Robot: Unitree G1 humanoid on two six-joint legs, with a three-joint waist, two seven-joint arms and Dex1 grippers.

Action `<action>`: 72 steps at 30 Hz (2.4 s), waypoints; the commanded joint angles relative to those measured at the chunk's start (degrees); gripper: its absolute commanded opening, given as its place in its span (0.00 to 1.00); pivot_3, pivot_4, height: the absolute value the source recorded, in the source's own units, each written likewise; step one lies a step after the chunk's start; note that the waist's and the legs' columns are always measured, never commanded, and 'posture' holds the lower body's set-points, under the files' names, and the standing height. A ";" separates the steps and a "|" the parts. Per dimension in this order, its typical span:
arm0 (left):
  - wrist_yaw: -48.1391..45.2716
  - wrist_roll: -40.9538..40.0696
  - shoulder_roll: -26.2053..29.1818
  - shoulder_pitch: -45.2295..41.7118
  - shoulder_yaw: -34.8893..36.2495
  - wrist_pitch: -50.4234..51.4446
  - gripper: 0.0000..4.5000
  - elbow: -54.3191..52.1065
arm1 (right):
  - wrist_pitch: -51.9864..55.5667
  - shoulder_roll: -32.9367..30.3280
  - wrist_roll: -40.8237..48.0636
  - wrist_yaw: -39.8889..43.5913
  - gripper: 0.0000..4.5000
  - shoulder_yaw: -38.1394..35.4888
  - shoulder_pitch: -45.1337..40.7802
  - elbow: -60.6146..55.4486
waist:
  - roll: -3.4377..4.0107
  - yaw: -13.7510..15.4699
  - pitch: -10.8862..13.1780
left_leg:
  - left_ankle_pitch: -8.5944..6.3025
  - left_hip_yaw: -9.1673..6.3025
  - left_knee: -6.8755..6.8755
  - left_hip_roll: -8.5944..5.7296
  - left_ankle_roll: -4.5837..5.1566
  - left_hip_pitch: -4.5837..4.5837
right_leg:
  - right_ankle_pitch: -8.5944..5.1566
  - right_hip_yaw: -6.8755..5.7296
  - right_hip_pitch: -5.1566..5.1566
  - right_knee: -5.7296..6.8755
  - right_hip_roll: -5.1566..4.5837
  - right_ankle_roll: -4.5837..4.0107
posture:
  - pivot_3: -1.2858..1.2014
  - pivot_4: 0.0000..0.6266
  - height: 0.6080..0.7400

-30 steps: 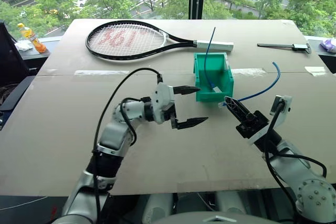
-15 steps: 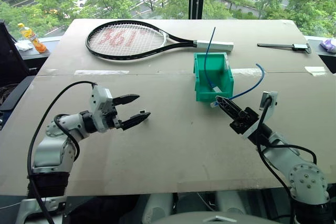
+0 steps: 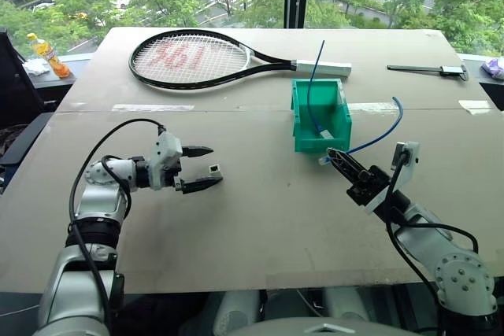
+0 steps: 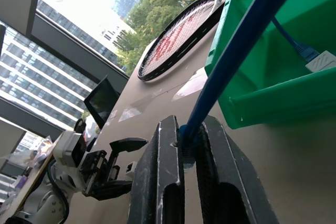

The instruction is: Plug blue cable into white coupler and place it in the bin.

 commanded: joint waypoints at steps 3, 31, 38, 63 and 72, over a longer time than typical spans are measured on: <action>-1.48 3.72 -1.11 -3.25 -1.02 -7.65 0.88 7.90 | -1.00 -0.17 0.41 -0.40 0.00 -1.63 0.14 -3.31 | -0.05 -0.05 -0.03 | 0.00 0.01 0.01 0.00 0.00 -0.01 | 0.02 0.01 0.01 0.00 -0.01 0.04 | 0.52 0.24 1.00; 10.37 10.91 -19.15 -6.37 -19.25 17.11 0.08 -21.15 | 1.22 -26.17 -26.22 29.03 0.00 5.58 -14.63 -0.94 | -0.10 -0.15 -0.02 | -0.02 -0.08 0.11 -0.05 0.04 -0.03 | 0.10 -0.04 0.06 0.01 0.04 0.19 | 0.52 0.24 1.00; 9.58 13.67 -19.91 -10.27 -22.88 16.73 0.08 -17.18 | -3.00 -26.56 -37.45 41.81 0.00 13.11 -23.60 9.39 | -0.10 -0.06 0.00 | -0.02 -0.10 0.08 -0.04 0.04 -0.04 | 0.12 -0.03 0.03 -0.01 0.11 0.22 | 0.52 0.24 1.00; 7.74 15.20 -19.41 -11.10 -23.09 11.95 0.08 -13.16 | -8.35 -16.60 -52.83 56.18 0.00 19.59 -32.87 25.38 | -0.10 -0.01 0.01 | -0.01 -0.07 0.13 -0.07 0.03 -0.06 | 0.14 -0.01 0.02 0.02 0.06 0.22 | 0.52 0.24 1.00; 7.53 15.18 -19.45 -11.54 -22.91 11.15 0.08 -12.03 | -8.83 -16.24 -56.01 59.10 0.00 21.01 -31.24 27.55 | -0.09 -0.04 0.00 | -0.01 -0.08 0.13 -0.07 0.03 -0.02 | 0.15 -0.02 0.04 0.04 0.07 0.22 | 0.52 0.24 1.00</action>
